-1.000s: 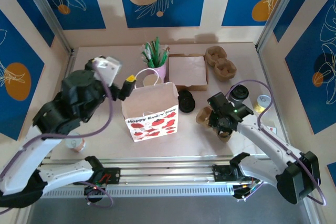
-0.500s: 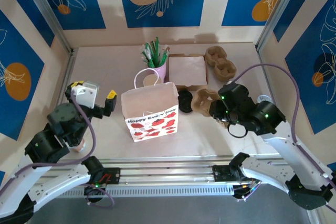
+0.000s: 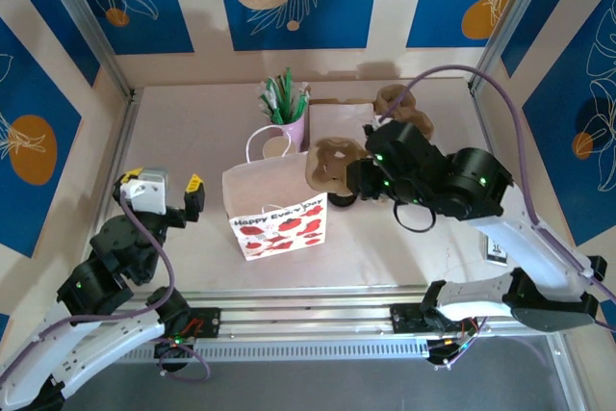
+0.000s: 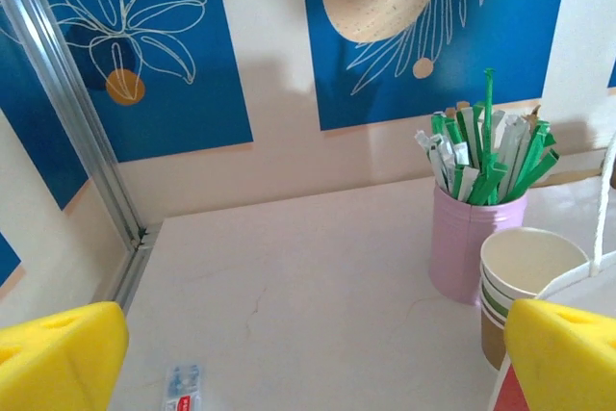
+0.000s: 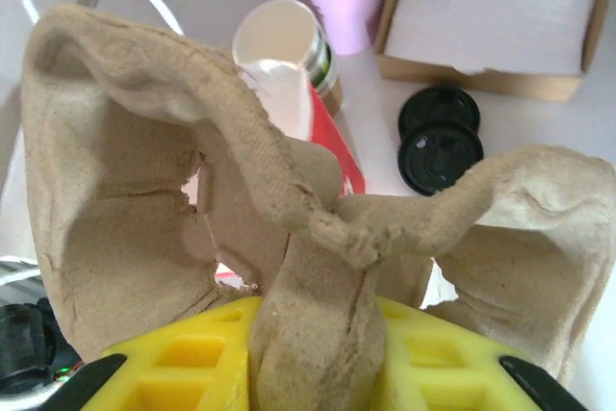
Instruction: Pack the takeout coffee
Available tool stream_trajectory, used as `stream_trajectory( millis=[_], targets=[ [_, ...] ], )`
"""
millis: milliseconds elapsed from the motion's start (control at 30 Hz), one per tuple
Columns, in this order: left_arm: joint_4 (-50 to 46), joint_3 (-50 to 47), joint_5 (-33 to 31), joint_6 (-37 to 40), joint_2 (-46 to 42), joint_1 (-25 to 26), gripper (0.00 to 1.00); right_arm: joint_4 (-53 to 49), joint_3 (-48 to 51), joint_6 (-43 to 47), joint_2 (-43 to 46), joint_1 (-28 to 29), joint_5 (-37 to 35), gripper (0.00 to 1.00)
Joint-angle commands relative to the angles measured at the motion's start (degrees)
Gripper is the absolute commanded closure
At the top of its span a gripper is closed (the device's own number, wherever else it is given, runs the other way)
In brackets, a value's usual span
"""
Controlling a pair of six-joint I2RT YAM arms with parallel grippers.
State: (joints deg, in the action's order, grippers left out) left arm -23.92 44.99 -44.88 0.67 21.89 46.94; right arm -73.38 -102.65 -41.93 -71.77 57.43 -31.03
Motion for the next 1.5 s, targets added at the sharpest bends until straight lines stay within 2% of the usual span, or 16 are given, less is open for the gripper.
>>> stream_trajectory(
  millis=[0,267,533,900,1467],
  targets=[
    [3.00,-2.01,-2.17,-0.05,-1.62,-0.23,0.00,-0.27,-5.47,4.95,-4.62,1.50,-0.24,0.72],
    [3.19,-3.41,-2.97,0.98,-1.94,-0.25,0.00,0.70,-14.76,9.81,-15.86,3.24,4.41,0.72],
    [4.67,-4.55,-2.93,2.51,-3.24,-0.18,0.00,0.34,-18.75,12.63,-22.63,4.12,6.40,0.72],
    [4.63,-4.91,-2.60,2.74,-3.87,-0.21,0.00,0.67,-16.62,13.81,-25.75,4.61,9.20,0.72],
    [4.67,-4.96,-2.49,2.83,-4.14,-0.18,0.00,0.04,-15.85,13.45,-31.09,5.22,9.22,0.72]
  ],
)
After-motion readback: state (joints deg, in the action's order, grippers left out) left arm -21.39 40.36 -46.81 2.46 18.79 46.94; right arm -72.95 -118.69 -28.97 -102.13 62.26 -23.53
